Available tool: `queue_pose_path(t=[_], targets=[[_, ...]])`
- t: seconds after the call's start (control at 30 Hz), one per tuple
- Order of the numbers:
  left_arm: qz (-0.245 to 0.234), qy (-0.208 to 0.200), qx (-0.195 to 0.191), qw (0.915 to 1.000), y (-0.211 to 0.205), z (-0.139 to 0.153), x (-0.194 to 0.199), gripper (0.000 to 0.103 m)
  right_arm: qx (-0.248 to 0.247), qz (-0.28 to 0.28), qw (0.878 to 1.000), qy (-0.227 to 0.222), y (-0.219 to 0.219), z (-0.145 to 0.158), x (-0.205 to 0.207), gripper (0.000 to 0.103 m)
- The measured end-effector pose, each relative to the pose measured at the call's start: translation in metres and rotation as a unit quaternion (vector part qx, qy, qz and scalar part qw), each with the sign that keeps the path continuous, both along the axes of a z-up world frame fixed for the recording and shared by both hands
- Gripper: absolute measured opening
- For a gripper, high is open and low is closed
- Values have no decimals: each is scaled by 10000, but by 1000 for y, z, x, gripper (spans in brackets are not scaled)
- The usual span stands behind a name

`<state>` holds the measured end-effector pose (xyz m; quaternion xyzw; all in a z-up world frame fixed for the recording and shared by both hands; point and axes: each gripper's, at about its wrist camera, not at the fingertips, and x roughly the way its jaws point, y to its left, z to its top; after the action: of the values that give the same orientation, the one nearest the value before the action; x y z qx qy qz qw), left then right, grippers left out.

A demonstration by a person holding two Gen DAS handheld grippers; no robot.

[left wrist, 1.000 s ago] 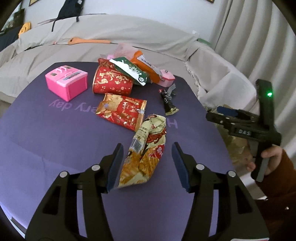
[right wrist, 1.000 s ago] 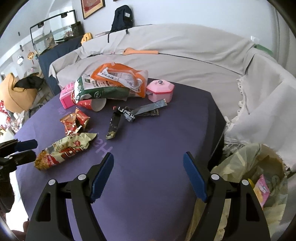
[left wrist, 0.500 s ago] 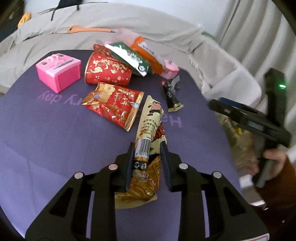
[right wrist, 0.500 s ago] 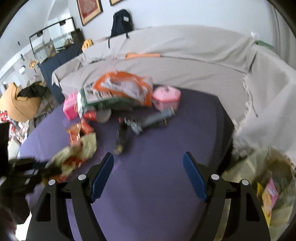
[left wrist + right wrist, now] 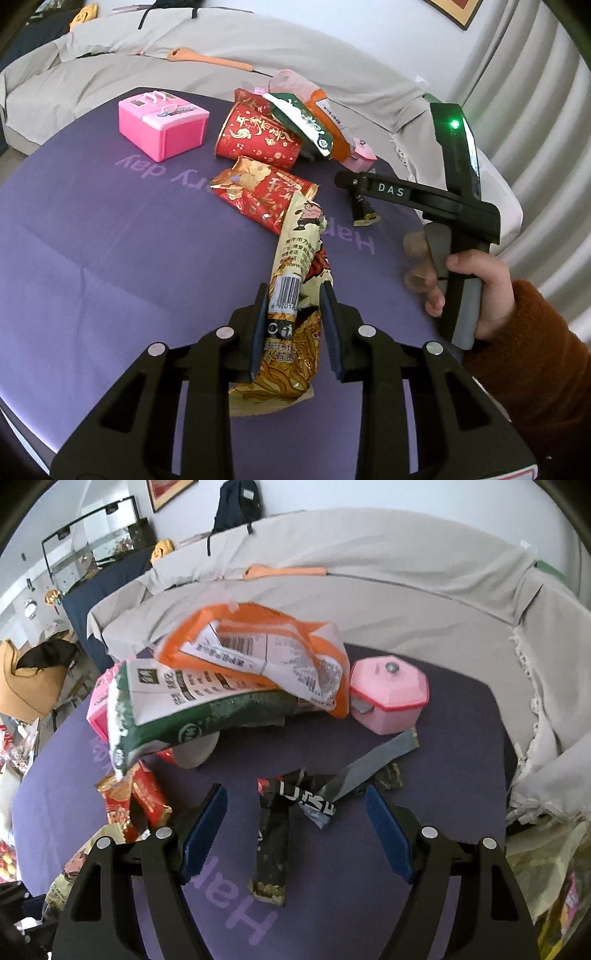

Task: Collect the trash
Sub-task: 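Grasp the black wrapper with the right tool while the left tool lifts the snack stick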

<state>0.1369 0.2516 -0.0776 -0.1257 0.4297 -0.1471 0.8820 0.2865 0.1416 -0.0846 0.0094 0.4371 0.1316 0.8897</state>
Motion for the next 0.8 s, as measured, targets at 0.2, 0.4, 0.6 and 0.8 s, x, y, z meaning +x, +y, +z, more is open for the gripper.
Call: queue_pose_path(t=[0.2, 0.4, 0.6, 0.8], targets=[[37, 96, -56, 9999, -1, -5, 3, 29, 14, 147, 9994, 316, -15, -11, -6, 41], [40, 204, -167, 9996, -3, -9, 6, 36, -11, 439, 9982, 397, -37, -13, -28, 18], [-58, 167, -106, 9998, -7, -2, 7, 42, 136, 418, 9985, 325, -58, -5, -54, 16], [26, 283, -4, 9996, -9, 1, 16, 42, 189, 510, 9985, 68, -65, 15, -74, 16]])
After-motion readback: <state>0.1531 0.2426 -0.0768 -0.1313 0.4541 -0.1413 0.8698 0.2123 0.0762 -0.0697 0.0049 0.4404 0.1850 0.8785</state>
